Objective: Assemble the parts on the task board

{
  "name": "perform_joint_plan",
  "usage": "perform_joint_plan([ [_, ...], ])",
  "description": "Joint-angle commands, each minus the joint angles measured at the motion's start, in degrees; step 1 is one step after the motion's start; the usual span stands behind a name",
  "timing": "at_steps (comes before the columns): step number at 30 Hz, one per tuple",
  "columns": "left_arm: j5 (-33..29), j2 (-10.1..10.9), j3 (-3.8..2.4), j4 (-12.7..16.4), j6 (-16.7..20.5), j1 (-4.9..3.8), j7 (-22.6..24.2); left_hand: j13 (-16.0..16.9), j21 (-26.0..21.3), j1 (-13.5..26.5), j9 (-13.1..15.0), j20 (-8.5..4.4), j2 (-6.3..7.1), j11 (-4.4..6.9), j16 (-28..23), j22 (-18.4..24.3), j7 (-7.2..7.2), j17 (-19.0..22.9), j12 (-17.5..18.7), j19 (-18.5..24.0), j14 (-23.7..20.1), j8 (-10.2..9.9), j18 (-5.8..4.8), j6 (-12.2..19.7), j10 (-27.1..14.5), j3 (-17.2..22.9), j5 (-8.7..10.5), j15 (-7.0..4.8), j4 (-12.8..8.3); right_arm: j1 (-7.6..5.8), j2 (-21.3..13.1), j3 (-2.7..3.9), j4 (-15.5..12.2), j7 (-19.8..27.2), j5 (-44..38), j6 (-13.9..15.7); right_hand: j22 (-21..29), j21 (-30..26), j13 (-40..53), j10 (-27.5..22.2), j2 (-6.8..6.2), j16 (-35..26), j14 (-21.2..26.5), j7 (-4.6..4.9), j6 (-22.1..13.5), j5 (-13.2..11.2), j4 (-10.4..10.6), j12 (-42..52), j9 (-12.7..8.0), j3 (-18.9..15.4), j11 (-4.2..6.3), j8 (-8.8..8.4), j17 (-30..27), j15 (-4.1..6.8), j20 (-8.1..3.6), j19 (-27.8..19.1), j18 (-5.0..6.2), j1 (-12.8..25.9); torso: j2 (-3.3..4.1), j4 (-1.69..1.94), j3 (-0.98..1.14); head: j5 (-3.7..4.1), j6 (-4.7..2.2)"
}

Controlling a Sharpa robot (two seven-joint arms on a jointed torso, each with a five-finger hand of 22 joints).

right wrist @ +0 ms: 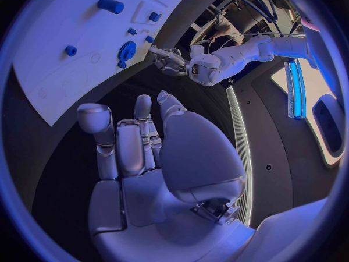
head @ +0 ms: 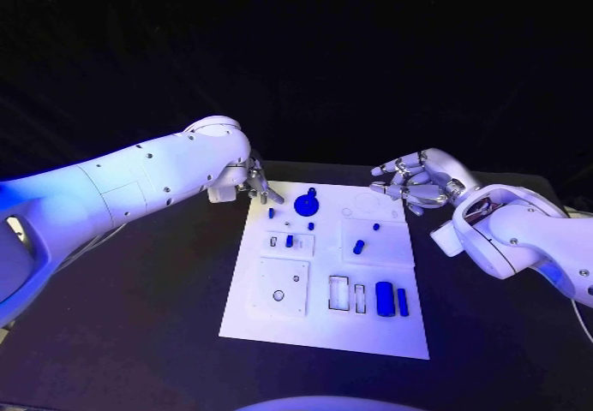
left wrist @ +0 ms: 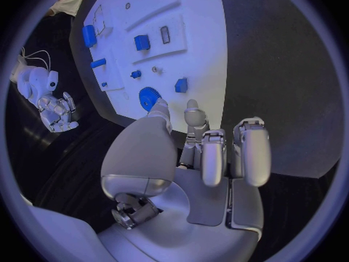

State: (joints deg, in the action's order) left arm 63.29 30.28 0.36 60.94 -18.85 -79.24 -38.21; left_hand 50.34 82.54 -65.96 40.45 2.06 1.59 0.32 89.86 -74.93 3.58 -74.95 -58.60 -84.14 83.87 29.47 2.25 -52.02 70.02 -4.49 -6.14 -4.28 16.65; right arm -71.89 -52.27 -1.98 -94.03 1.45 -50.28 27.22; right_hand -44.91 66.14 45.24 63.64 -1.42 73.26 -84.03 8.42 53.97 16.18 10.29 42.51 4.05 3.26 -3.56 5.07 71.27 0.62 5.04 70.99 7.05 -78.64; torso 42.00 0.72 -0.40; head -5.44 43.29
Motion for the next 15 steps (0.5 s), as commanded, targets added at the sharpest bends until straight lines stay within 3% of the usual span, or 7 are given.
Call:
perform_joint_plan([
  [1,0.79,-0.58,0.00,-0.60,-2.18,0.14,0.99,0.02,-0.12,-0.53,-0.06,0.39,-0.29,0.13,0.14,-5.79,0.04,-15.05,-0.27,-0.75,6.13,-0.04,0.20,-0.37,0.31,-0.24,0.39,0.37,0.05,0.06,0.11,0.00,0.02,0.17,-0.22,0.22,-0.04,-0.20,0.05,-0.19,0.51,0.16,-1.34,0.41,0.01,-0.20,0.35,0.08,-0.06,0.08,-0.07,-0.07,0.05,0.25,0.00,-0.23,1.01,0.31,0.04,-0.06,0.03,0.00,0.08],
  [15,0.90,-1.28,0.02,-1.30,-3.45,0.38,0.90,0.41,0.00,-1.19,-0.45,0.35,-1.24,0.20,0.14,-5.99,-0.05,-15.05,-0.81,-0.87,6.13,0.02,0.15,-0.64,0.50,-0.38,0.36,0.31,-0.07,0.11,0.15,0.00,0.07,0.53,0.13,-0.14,0.09,-0.28,-0.04,-0.23,0.53,0.05,-1.32,0.41,0.02,-0.22,0.38,0.01,-0.06,0.07,-0.06,-0.06,-0.07,0.26,0.00,-0.27,1.03,0.33,-0.09,0.08,0.09,-0.24,0.31],
])
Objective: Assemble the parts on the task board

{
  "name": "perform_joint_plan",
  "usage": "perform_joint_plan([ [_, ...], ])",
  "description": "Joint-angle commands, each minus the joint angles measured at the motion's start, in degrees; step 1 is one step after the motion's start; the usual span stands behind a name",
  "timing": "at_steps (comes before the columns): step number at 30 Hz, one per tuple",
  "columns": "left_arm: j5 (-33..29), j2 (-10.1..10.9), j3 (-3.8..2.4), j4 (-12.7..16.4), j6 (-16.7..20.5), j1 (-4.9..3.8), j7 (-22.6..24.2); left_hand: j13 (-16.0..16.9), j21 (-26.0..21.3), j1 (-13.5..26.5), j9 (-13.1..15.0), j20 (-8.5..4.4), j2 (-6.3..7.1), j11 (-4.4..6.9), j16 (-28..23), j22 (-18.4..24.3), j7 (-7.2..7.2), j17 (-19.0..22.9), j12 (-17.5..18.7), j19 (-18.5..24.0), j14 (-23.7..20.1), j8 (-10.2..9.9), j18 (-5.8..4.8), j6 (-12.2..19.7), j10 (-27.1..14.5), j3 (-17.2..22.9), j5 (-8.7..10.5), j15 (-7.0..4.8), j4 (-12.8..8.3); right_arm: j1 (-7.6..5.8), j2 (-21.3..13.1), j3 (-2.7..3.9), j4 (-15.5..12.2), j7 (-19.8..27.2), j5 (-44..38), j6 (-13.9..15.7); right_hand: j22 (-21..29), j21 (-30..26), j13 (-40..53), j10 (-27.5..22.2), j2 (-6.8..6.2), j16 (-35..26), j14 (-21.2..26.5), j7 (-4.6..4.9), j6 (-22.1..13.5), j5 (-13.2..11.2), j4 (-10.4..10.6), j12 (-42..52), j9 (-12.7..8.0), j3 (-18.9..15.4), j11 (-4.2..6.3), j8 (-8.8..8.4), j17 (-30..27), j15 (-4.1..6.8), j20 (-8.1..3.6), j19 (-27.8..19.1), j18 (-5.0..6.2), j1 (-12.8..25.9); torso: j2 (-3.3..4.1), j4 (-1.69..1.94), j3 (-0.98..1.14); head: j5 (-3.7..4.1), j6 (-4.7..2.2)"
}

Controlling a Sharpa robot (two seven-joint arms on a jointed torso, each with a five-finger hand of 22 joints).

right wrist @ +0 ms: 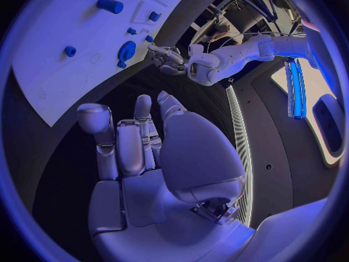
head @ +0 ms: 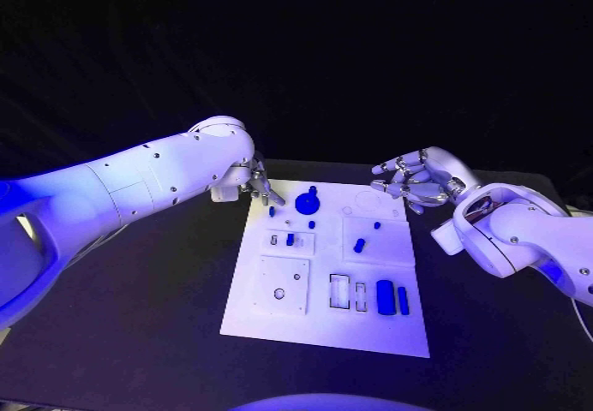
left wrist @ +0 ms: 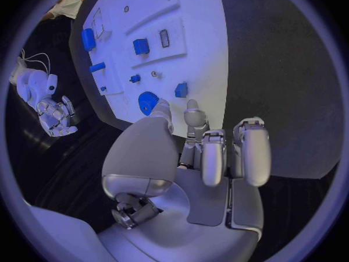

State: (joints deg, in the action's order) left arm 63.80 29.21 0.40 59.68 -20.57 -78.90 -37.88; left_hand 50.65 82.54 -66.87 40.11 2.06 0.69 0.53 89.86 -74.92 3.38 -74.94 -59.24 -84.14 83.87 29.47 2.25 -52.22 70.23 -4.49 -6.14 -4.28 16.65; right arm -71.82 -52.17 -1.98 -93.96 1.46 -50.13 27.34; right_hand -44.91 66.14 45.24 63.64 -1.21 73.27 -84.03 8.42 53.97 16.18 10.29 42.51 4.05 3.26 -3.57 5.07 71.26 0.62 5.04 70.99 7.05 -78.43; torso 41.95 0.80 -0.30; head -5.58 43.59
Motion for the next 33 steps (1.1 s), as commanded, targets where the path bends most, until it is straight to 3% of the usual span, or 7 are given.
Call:
perform_joint_plan([
  [1,0.39,-0.23,-0.01,-0.05,-1.87,0.06,0.56,0.10,0.00,-0.34,-0.13,0.35,-0.37,0.00,0.14,-6.00,0.15,-15.06,-0.19,-0.87,6.13,0.02,0.15,-0.45,0.29,-0.39,0.36,0.31,-0.08,0.05,0.06,0.00,0.00,0.52,-0.02,-0.24,0.08,-0.28,-0.04,-0.23,0.32,0.05,-1.32,0.41,0.02,-0.22,0.39,0.01,-0.06,0.07,-0.06,-0.06,-0.07,0.26,0.00,-0.27,1.04,0.11,-0.04,-0.02,-0.01,-0.13,0.00],
  [33,0.39,-0.69,-0.02,-0.53,-3.26,0.48,0.47,0.82,0.25,-3.47,-1.09,0.14,-2.88,0.32,0.14,-6.47,-0.21,-15.06,-1.36,-1.12,6.13,0.50,0.05,-1.53,0.89,-0.29,0.25,0.06,-0.34,0.08,0.24,0.01,0.11,0.69,0.01,-0.29,0.22,-0.37,-0.17,-0.29,0.39,-0.10,-1.28,0.41,0.02,-0.19,0.43,-0.08,-0.06,0.07,-0.05,-0.06,-0.23,0.26,0.00,-0.32,1.06,0.08,0.00,-0.02,-0.02,-0.47,0.41],
])
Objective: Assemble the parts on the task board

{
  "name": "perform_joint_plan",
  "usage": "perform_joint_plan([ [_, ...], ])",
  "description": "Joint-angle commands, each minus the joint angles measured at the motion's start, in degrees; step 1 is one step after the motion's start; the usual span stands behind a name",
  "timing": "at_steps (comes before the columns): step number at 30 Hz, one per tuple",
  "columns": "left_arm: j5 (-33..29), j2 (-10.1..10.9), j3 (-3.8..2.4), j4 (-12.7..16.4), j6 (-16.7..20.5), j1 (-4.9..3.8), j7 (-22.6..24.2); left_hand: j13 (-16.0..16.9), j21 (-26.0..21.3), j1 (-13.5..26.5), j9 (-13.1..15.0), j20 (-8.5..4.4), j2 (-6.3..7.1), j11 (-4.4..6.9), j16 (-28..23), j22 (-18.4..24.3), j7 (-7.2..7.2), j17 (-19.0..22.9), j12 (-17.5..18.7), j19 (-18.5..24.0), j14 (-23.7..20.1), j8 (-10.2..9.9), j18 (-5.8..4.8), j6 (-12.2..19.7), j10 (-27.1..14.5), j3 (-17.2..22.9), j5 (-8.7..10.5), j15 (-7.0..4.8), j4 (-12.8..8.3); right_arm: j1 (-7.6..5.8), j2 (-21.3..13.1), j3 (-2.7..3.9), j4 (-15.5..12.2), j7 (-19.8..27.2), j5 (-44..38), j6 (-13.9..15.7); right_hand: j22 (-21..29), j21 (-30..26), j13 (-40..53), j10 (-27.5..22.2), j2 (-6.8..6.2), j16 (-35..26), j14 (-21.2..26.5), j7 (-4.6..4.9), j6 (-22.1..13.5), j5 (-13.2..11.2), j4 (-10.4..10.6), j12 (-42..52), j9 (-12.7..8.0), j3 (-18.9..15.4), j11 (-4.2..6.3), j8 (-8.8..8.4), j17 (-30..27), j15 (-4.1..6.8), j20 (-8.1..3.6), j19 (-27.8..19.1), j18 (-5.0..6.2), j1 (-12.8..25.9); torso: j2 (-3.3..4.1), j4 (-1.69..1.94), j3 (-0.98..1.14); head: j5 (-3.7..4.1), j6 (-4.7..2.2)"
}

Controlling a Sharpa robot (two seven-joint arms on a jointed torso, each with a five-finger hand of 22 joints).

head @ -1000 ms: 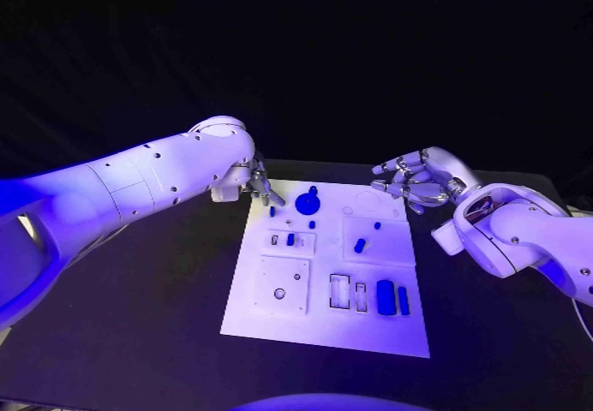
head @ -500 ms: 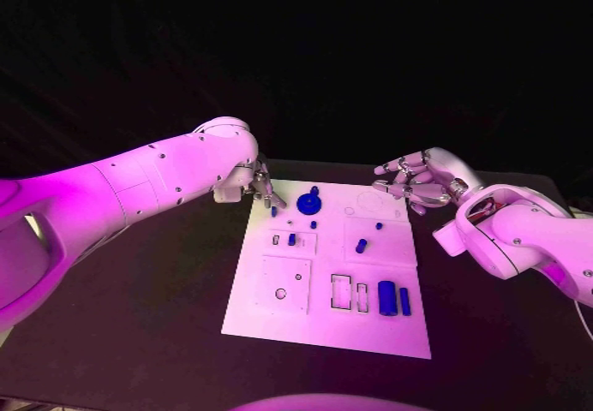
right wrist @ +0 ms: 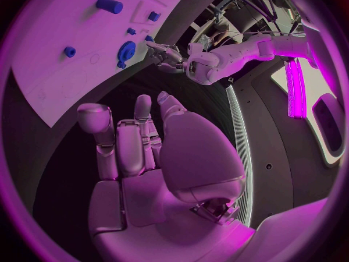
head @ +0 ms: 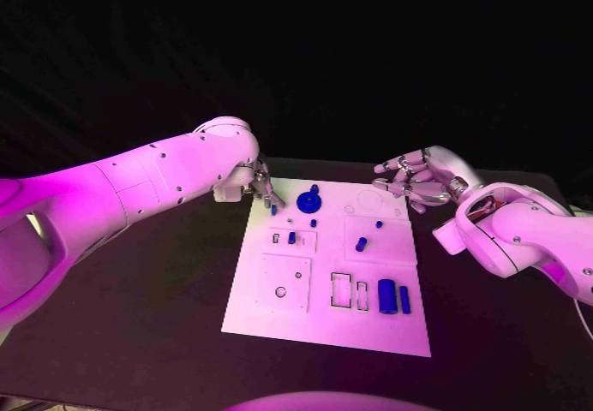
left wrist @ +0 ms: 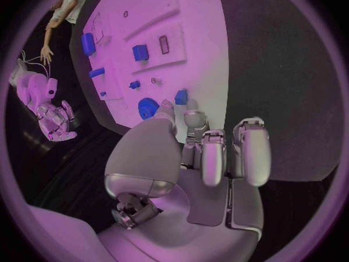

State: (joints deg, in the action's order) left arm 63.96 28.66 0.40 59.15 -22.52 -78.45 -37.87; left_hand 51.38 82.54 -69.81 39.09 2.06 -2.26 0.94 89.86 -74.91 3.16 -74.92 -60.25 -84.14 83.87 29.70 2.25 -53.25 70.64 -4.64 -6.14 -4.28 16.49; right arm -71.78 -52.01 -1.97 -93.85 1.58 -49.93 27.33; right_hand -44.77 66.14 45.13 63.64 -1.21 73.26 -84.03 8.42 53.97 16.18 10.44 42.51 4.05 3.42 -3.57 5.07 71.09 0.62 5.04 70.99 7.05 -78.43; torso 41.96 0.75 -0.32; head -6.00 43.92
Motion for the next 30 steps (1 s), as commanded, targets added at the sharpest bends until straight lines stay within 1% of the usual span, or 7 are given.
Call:
perform_joint_plan([
  [1,0.23,-0.14,-0.02,0.01,-1.32,0.03,0.47,0.10,0.25,-0.59,-0.09,0.13,0.03,-0.09,0.14,-6.48,-0.01,-15.08,-0.37,-1.12,6.13,0.28,0.05,-0.51,0.49,-0.12,0.25,0.06,-0.19,0.05,0.08,0.00,-0.01,0.58,-0.19,-0.28,0.08,-0.38,-0.05,-0.30,0.39,-0.10,-1.28,0.41,0.02,-0.19,0.27,-0.08,-0.06,-0.09,-0.05,-0.06,-0.05,0.26,0.00,-0.32,1.06,0.09,-0.01,0.04,0.02,-0.04,0.10],
  [4,0.07,-0.12,-0.02,0.04,-1.25,0.04,0.53,0.10,0.27,-0.89,-0.16,0.11,-0.15,-0.06,0.14,-6.51,-0.03,-15.08,-0.41,-1.14,6.13,0.33,0.04,-0.58,0.51,-0.07,0.24,0.04,-0.21,0.05,0.10,0.00,0.00,0.60,-0.18,-0.27,0.08,-0.38,-0.05,-0.30,0.39,-0.10,-1.28,0.41,0.02,-0.19,0.27,-0.08,-0.06,-0.09,-0.05,-0.06,-0.05,0.26,0.00,-0.32,1.06,0.09,-0.01,0.03,0.01,-0.04,0.13],
  [9,-0.37,-0.08,-0.02,-0.01,-1.38,0.05,0.63,0.12,0.19,-2.13,-0.40,0.03,-1.09,0.05,0.14,-6.48,-0.17,-15.08,-0.56,-1.11,6.13,0.47,0.06,-0.74,0.61,0.44,0.18,-0.06,-0.35,0.06,0.15,0.00,0.01,0.65,-0.15,-0.22,0.07,-0.38,-0.06,-0.30,0.40,-0.10,-1.28,0.41,0.01,-0.18,0.27,-0.08,-0.06,-0.09,-0.05,-0.06,-0.05,0.26,0.00,-0.31,1.06,0.08,0.00,-0.03,0.01,0.03,0.26],
  [18,-0.61,-0.13,-0.02,-0.10,-1.91,0.06,0.69,0.18,0.16,-4.32,-0.77,-0.14,-2.03,0.32,0.14,-6.53,-0.48,-15.08,-0.80,-1.12,6.13,0.66,0.06,-1.05,0.97,1.55,0.09,-0.25,-0.75,0.07,0.16,0.00,0.03,0.72,0.17,-0.05,0.09,-0.41,-0.08,-0.31,0.47,-0.14,-1.28,0.40,0.00,-0.06,0.28,-0.07,-0.06,-0.05,-0.04,-0.06,-0.08,0.27,0.00,-0.30,1.06,-0.01,-0.02,0.04,0.01,0.10,0.41],
  [25,-0.66,-0.27,-0.02,-0.17,-1.20,0.07,0.89,-0.28,0.06,-10.03,-1.44,-0.46,-3.62,0.71,0.14,-6.55,-0.85,-15.08,-0.40,-1.10,6.13,0.38,0.07,-0.42,0.78,5.69,-0.16,-0.59,-3.32,0.07,0.17,0.00,0.02,0.79,0.23,0.04,0.09,-0.41,-0.08,-0.31,0.47,-0.14,-1.28,0.40,0.00,-0.06,0.28,-0.07,-0.06,-0.05,-0.04,-0.06,-0.08,0.27,0.00,-0.30,1.06,-0.01,-0.01,-0.04,-0.01,0.10,0.59],
  [29,-1.14,-0.32,-0.02,-0.24,-1.33,0.11,1.09,-0.58,0.03,-12.77,-1.79,-0.57,-3.64,0.78,0.14,-6.59,-0.88,-15.08,-0.06,-1.11,6.13,0.14,0.06,0.04,0.60,8.40,-0.29,-0.67,-4.91,0.08,0.16,0.00,0.02,0.80,0.26,0.03,0.09,-0.41,-0.08,-0.31,0.47,-0.14,-1.28,0.40,0.00,-0.06,0.28,-0.07,-0.06,-0.05,-0.04,-0.06,-0.08,0.27,0.00,-0.30,1.06,-0.01,-0.01,-0.02,0.01,0.14,0.66],
  [30,-1.31,-0.33,-0.02,-0.25,-1.41,0.13,1.17,-0.73,-0.01,-13.96,-1.92,-0.61,-3.53,0.78,0.14,-6.57,-0.85,-15.08,0.14,-1.09,6.13,0.01,0.07,0.29,0.50,9.68,-0.38,-0.70,-5.68,0.08,0.16,0.00,0.02,0.80,0.27,0.01,0.09,-0.41,-0.09,-0.31,0.49,-0.15,-1.28,0.40,0.00,-0.02,0.28,-0.06,-0.06,-0.04,-0.04,-0.06,-0.08,0.27,0.00,-0.30,1.06,-0.03,-0.02,-0.03,0.02,0.15,0.70],
])
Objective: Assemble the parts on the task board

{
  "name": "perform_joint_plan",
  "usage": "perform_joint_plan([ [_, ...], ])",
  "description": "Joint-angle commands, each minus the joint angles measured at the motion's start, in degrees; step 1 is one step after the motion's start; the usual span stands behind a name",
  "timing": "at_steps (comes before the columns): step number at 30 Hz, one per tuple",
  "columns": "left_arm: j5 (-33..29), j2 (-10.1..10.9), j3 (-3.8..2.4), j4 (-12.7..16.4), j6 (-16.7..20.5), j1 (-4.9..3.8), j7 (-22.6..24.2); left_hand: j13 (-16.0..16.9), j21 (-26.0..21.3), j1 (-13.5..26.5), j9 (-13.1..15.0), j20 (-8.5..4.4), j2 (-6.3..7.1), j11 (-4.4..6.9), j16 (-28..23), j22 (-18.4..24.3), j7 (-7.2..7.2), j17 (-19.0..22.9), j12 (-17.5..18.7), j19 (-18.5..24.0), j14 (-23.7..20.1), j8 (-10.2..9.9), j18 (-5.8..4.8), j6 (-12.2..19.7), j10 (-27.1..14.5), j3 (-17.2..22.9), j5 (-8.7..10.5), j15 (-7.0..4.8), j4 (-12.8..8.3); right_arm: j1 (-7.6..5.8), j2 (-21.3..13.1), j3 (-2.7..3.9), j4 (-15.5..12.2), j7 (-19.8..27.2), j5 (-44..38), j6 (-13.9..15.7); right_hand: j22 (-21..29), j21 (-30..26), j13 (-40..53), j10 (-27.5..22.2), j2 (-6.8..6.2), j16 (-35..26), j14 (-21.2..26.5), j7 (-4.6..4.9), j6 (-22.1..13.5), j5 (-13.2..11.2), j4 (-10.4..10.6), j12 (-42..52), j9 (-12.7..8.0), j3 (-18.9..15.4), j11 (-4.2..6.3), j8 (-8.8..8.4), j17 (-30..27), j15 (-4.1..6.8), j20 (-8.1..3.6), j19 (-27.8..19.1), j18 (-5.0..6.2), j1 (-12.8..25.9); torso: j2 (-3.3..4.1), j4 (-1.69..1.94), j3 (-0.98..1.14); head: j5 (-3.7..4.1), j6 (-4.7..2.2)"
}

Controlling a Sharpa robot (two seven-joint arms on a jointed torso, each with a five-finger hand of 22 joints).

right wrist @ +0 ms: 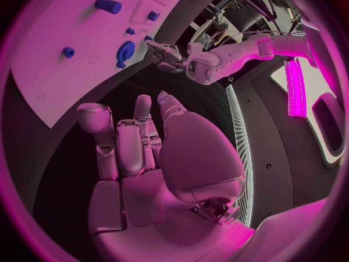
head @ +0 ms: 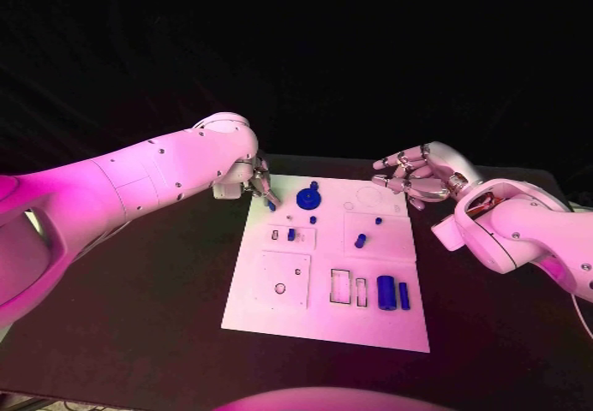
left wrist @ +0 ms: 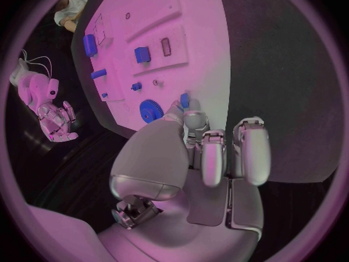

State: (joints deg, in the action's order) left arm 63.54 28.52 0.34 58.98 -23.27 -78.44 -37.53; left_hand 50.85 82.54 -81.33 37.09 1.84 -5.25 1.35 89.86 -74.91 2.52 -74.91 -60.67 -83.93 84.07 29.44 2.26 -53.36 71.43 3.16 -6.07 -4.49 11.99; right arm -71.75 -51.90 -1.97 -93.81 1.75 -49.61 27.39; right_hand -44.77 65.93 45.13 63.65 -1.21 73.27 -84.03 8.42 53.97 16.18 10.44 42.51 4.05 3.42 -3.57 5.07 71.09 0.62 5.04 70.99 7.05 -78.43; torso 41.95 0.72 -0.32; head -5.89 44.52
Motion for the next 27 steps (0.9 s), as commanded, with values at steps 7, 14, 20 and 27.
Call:
perform_joint_plan([
  [7,-1.71,-0.04,0.04,0.17,-0.94,0.25,1.74,-1.14,-0.05,-3.47,-0.69,0.00,3.56,-0.13,0.14,-6.76,0.72,-15.09,1.38,-1.32,5.93,0.24,0.04,0.79,0.10,11.25,-0.31,0.06,-2.73,0.05,0.03,0.00,-0.06,0.62,0.12,-0.23,0.14,-0.24,-0.07,-0.30,0.54,-0.10,-1.29,0.40,0.00,0.07,0.30,-0.02,-0.06,-0.03,-0.03,-0.06,-0.03,0.27,0.00,-0.31,1.06,-0.06,-0.04,0.10,0.02,0.11,0.28],
  [14,-2.07,1.75,0.04,2.81,3.44,0.31,3.42,-1.29,-0.38,-1.37,-1.03,0.21,7.96,-0.19,0.14,-6.63,0.61,-15.09,1.20,-1.18,5.93,0.84,0.12,0.41,1.04,19.35,-0.14,0.22,-3.35,0.05,0.03,0.00,-0.07,0.65,0.23,-0.24,0.15,-0.26,-0.11,-0.31,0.63,-0.15,-1.29,0.41,0.00,0.19,0.37,-0.02,-0.06,-0.01,-0.04,-0.06,-0.07,0.27,0.00,-0.29,1.06,-0.04,-0.06,0.02,0.09,-0.10,0.27],
  [20,-0.88,5.47,0.04,8.31,7.81,0.31,4.14,-1.34,-0.41,-0.31,-1.01,0.25,9.01,-0.22,0.14,-6.70,0.49,-15.09,1.09,-1.19,5.93,1.22,0.11,0.25,1.29,21.59,-0.06,0.23,-3.33,0.05,-0.07,0.00,-0.11,0.65,0.26,-0.19,0.15,-0.26,-0.11,-0.31,0.63,-0.15,-1.29,0.41,0.00,0.19,0.37,-0.02,-0.06,-0.01,-0.04,-0.06,-0.07,0.27,0.00,-0.29,1.06,-0.04,-0.11,0.16,0.10,-0.08,0.30],
  [27,0.83,9.46,0.11,14.51,11.18,0.75,5.12,-1.16,-0.23,0.02,-1.14,0.21,10.79,-0.11,0.14,-6.98,0.46,-15.09,0.84,-1.35,5.93,1.45,0.05,0.03,1.74,23.87,-0.02,0.20,-3.78,0.05,-0.21,0.00,-0.16,0.69,0.33,-0.13,0.17,-0.30,-0.17,-0.32,0.81,-0.20,-1.29,0.43,0.00,0.42,0.54,0.00,-0.06,-0.01,-0.06,-0.05,-0.11,0.26,0.00,-0.27,1.06,0.04,-0.18,0.48,0.04,0.08,0.43],
])
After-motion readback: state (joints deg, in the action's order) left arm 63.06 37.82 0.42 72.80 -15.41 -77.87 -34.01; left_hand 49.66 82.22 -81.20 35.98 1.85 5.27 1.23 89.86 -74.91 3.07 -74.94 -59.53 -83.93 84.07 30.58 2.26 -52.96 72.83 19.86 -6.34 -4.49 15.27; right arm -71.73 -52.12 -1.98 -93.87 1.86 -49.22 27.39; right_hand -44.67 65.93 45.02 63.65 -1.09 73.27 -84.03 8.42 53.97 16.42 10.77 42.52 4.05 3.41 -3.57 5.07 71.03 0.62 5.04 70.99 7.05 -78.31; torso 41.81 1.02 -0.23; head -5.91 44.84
